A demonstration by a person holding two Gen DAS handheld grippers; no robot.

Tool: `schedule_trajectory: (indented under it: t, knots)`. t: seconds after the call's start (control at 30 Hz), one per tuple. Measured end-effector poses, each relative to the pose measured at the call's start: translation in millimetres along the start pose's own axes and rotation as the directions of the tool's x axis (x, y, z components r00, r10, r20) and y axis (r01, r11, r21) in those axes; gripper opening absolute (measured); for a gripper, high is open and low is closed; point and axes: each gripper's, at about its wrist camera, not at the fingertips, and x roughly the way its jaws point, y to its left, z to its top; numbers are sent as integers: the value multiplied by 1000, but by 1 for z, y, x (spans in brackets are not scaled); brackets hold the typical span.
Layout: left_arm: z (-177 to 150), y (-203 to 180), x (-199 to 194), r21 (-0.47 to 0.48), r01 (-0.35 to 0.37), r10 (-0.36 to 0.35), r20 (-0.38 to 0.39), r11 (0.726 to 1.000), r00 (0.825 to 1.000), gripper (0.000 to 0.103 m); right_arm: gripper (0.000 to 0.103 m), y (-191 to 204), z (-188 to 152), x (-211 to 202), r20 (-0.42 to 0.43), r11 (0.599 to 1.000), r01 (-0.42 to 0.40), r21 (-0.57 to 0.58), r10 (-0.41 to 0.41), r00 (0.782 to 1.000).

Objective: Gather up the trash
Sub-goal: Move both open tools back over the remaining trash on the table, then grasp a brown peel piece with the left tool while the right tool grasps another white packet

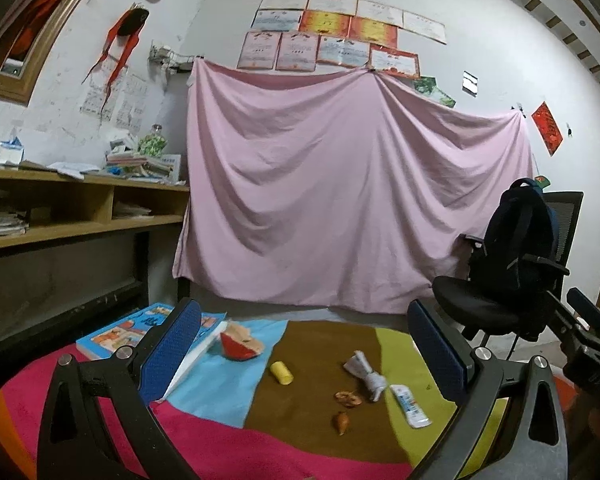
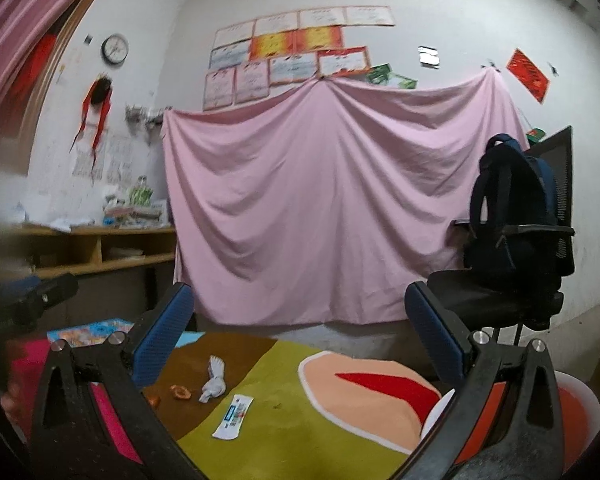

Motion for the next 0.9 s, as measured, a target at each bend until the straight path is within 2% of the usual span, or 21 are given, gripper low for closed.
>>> schedule_trajectory:
  t: [0.2, 0.33, 0.43, 0.53, 0.63, 0.73, 0.83, 0.9]
  knots:
    - [-5, 11, 11, -11, -12, 12, -68, 1000, 998, 101, 103, 16, -9, 27, -104, 999, -41, -33, 37, 994]
    - [-9, 17, 20, -21, -11, 9, -115, 1000, 993, 101, 103, 19, -19, 45, -186, 998, -63, -25, 57, 981]
    - [-13, 18, 26, -19, -5, 2, -156, 1000, 988, 100, 103, 20, -28, 60, -263, 997, -72, -20, 64, 963]
    - [-15, 16, 31, -10, 13, -14, -183, 1000, 983, 99, 103, 20, -40, 76, -353, 996, -86, -6, 78, 932]
    - [-19, 14, 39, 1, 31, -30, -230, 1000, 973, 92, 103, 17, -50, 90, -431, 995, -100, 24, 100, 897]
    - [-22, 14, 48, -3, 59, -58, -285, 998, 957, 81, 100, 12, -58, 100, -484, 992, -112, 61, 127, 866]
    - [-26, 16, 58, -20, 91, -93, -342, 996, 935, 66, 93, 13, -67, 108, -540, 987, -138, 85, 162, 826]
    - [-28, 15, 64, -36, 121, -125, -383, 992, 915, 60, 82, 14, -71, 113, -569, 985, -151, 89, 174, 804]
